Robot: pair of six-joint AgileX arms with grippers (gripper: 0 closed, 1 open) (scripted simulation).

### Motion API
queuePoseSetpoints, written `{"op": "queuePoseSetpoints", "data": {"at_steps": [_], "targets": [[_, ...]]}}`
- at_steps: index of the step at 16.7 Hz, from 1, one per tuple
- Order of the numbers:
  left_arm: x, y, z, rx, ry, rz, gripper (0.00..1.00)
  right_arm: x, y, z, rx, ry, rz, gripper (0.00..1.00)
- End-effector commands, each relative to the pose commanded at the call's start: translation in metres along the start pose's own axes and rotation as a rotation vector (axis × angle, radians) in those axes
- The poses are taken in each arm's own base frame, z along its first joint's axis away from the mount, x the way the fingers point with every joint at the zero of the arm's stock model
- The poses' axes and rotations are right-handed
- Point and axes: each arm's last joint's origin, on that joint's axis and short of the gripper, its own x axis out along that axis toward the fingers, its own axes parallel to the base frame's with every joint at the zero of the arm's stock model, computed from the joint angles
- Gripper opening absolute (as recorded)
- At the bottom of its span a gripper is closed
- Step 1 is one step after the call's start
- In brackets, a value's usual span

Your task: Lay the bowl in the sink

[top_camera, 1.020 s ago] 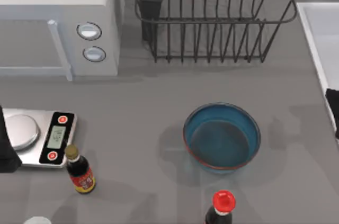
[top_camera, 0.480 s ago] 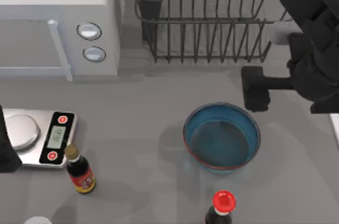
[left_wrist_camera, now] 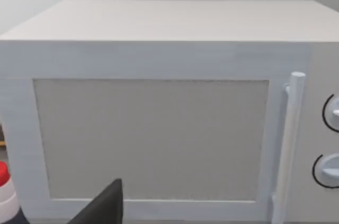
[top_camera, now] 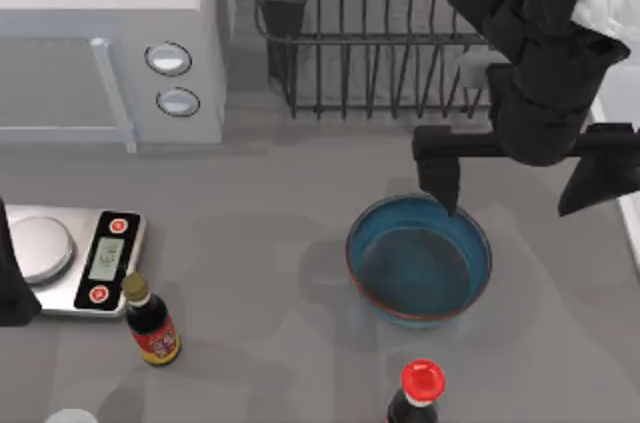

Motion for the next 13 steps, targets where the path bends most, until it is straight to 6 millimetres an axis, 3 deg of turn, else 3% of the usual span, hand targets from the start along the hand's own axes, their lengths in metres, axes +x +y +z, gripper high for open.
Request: {"op": "queuePoseSetpoints", "data": {"at_steps": [6, 13], "targets": [[0.000, 0.000, 0.000, 0.000, 0.000, 0.000, 1.00, 0.005, 0.001, -0.001, -0.002, 0.001, -0.001, 1.00], [0.000, 0.000, 0.000, 0.000, 0.000, 0.000, 1.00, 0.082, 0.002, 0.003, 0.000, -0.008, 0.005, 1.00]]}}
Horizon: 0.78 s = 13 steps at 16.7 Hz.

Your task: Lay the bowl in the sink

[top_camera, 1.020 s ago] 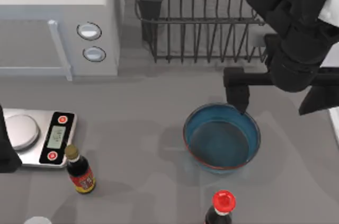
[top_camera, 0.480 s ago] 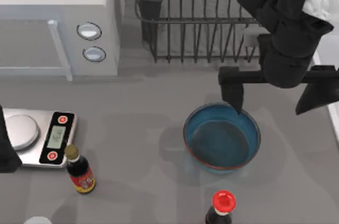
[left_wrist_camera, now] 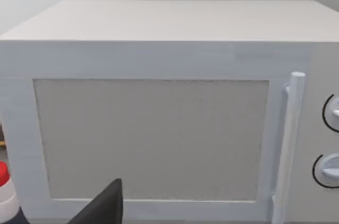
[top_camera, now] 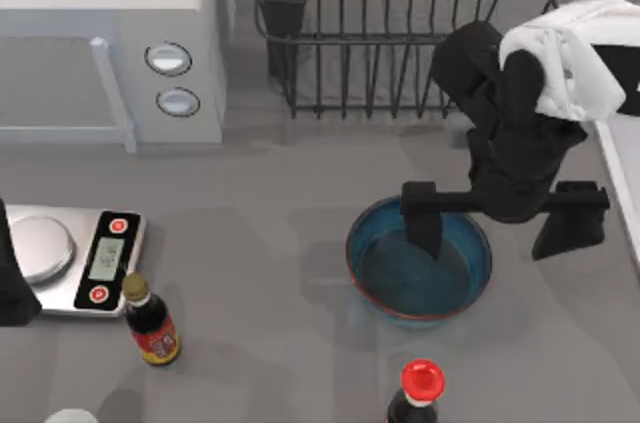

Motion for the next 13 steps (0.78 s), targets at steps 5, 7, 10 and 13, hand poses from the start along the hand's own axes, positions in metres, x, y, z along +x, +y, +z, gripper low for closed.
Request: {"op": "queuePoseSetpoints", "data": {"at_steps": [5, 7, 10, 13], "targets": [[0.0000, 0.0000, 0.0000, 0.000, 0.000, 0.000, 1.00, 0.0181, -0.0016, -0.0030, 0.000, 0.008, -0.005, 1.00], [0.0000, 0.0000, 0.0000, 0.000, 0.000, 0.000, 1.00, 0.0181, -0.0016, -0.0030, 0.000, 0.008, -0.005, 0.92], [0.0000, 0.0000, 0.0000, 0.000, 0.000, 0.000, 1.00, 0.0181, -0.0016, -0.0030, 0.000, 0.008, -0.005, 0.70], [0.0000, 0.0000, 0.0000, 0.000, 0.000, 0.000, 1.00, 0.0181, -0.0016, -0.0030, 0.000, 0.008, -0.005, 0.47]]}}
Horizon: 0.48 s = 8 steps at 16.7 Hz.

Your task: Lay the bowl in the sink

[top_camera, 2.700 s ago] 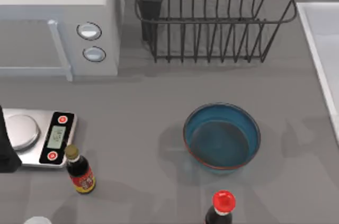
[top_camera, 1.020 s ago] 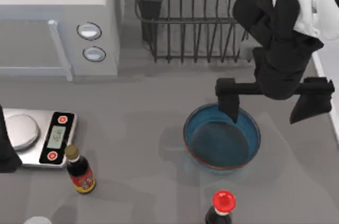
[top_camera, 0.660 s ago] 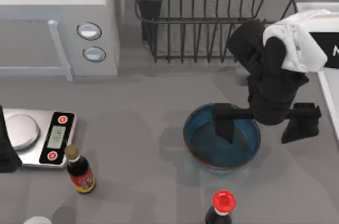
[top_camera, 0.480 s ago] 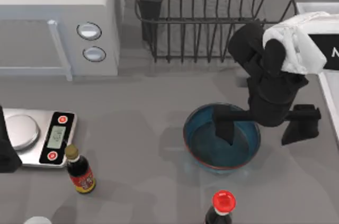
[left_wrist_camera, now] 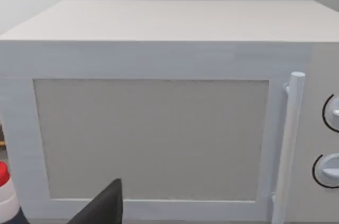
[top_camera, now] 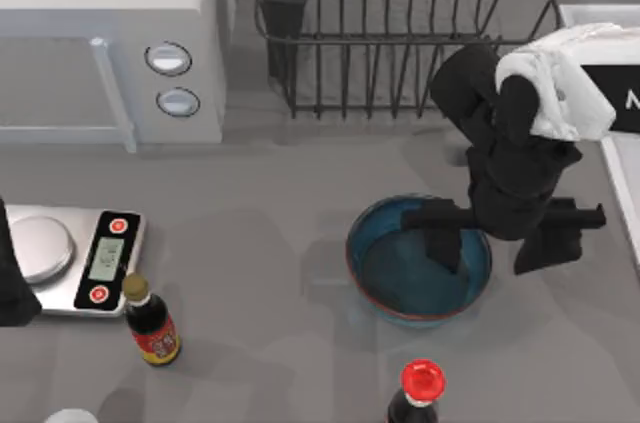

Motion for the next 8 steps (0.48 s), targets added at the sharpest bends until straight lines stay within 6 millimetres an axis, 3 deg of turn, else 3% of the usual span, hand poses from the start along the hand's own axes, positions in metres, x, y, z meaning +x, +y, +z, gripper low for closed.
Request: {"op": "queuePoseSetpoints", "data": {"at_steps": [6, 8], "targets": [[0.0000, 0.0000, 0.0000, 0.000, 0.000, 0.000, 1.00, 0.0000, 0.0000, 0.0000, 0.000, 0.000, 0.000, 0.02], [0.0000, 0.0000, 0.0000, 0.000, 0.000, 0.000, 1.00, 0.0000, 0.0000, 0.0000, 0.000, 0.000, 0.000, 0.00]]}}
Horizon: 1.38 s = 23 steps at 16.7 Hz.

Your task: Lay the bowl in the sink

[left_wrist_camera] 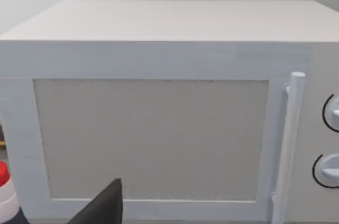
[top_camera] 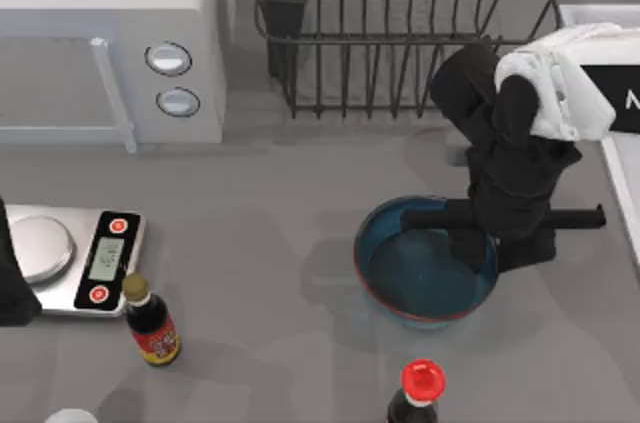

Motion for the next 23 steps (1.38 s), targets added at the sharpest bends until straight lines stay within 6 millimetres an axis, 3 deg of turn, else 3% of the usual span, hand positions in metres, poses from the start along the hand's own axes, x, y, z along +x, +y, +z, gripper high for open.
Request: {"op": "queuePoseSetpoints", "data": {"at_steps": [8, 10, 13, 20, 23], "targets": [[0.000, 0.000, 0.000, 0.000, 0.000, 0.000, 1.00, -0.002, 0.000, 0.000, 0.000, -0.002, 0.001, 0.00], [0.000, 0.000, 0.000, 0.000, 0.000, 0.000, 1.00, -0.011, 0.002, 0.003, 0.001, -0.006, 0.004, 0.00], [0.000, 0.000, 0.000, 0.000, 0.000, 0.000, 1.00, -0.043, 0.007, 0.009, -0.003, -0.004, 0.003, 0.00], [0.000, 0.000, 0.000, 0.000, 0.000, 0.000, 1.00, -0.138, 0.002, 0.002, 0.000, 0.009, -0.005, 0.00], [0.000, 0.000, 0.000, 0.000, 0.000, 0.000, 1.00, -0.151, 0.000, 0.000, 0.000, -0.002, 0.001, 0.00]]}}
